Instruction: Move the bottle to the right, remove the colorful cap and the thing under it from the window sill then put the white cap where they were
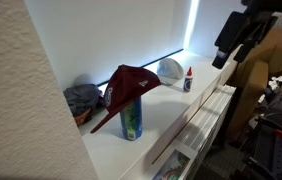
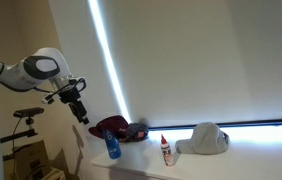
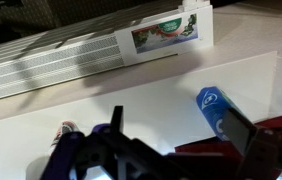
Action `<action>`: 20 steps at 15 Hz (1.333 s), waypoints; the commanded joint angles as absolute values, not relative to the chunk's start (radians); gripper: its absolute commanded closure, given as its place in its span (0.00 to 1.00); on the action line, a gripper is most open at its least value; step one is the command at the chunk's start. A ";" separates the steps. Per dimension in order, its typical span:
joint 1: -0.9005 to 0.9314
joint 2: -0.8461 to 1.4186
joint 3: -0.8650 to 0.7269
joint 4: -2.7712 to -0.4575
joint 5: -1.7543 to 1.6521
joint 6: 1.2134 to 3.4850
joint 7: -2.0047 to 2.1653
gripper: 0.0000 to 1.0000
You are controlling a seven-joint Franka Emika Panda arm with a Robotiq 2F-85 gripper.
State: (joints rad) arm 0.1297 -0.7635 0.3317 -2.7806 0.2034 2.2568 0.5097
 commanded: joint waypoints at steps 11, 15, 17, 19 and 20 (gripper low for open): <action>0.133 -0.763 0.327 -2.779 0.199 2.254 0.512 0.00; 0.133 -0.763 0.327 -2.779 0.199 2.254 0.512 0.00; 0.125 -0.764 0.335 -2.778 0.189 2.268 0.517 0.00; 0.100 -0.767 0.363 -2.775 0.183 2.314 0.580 0.00; 0.104 -0.849 0.521 -2.748 0.280 2.269 0.736 0.00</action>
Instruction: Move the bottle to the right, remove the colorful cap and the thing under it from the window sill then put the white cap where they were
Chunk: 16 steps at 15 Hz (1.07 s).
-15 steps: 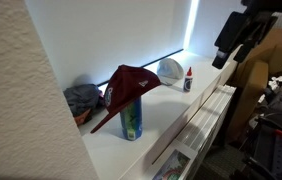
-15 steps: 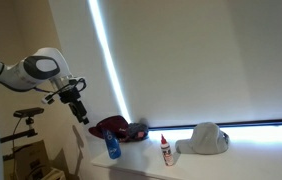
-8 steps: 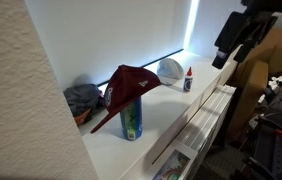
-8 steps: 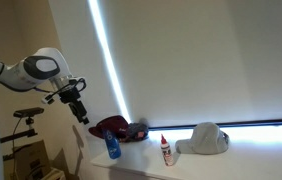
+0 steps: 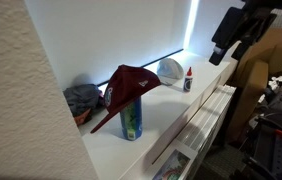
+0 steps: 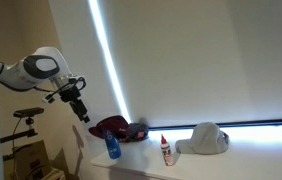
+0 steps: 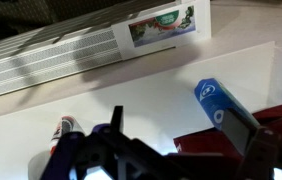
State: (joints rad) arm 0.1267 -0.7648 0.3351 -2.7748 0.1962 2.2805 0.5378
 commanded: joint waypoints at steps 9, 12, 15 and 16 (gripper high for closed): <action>-0.055 -0.832 0.975 -2.249 0.291 2.026 1.548 0.00; 0.010 -0.828 0.972 -2.266 0.252 2.071 1.594 0.00; 0.008 -0.807 0.979 -2.215 0.251 2.044 1.631 0.00; 0.007 -0.799 0.977 -2.215 0.251 2.044 1.631 0.00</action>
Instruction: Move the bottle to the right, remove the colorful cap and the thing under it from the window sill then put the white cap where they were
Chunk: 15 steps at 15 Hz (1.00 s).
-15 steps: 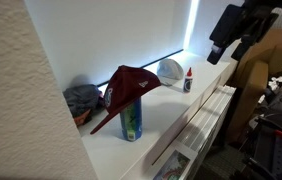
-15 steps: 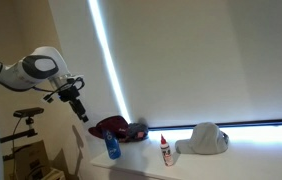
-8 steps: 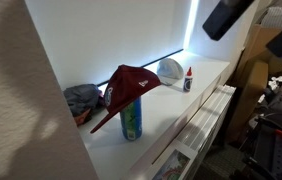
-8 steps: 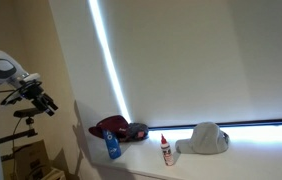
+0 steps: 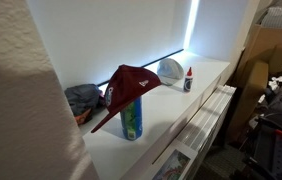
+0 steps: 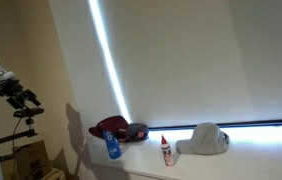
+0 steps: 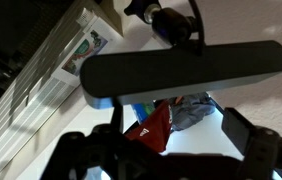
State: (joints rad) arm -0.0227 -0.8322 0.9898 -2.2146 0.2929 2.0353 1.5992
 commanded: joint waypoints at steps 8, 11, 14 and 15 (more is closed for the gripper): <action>0.101 -0.951 0.735 -2.330 0.225 1.968 1.775 0.00; 0.144 -1.092 0.572 -2.426 0.213 1.878 1.807 0.00; 0.139 -1.078 0.531 -2.406 0.213 1.848 1.790 0.00; 0.142 -1.113 0.505 -2.428 0.217 1.838 1.776 0.00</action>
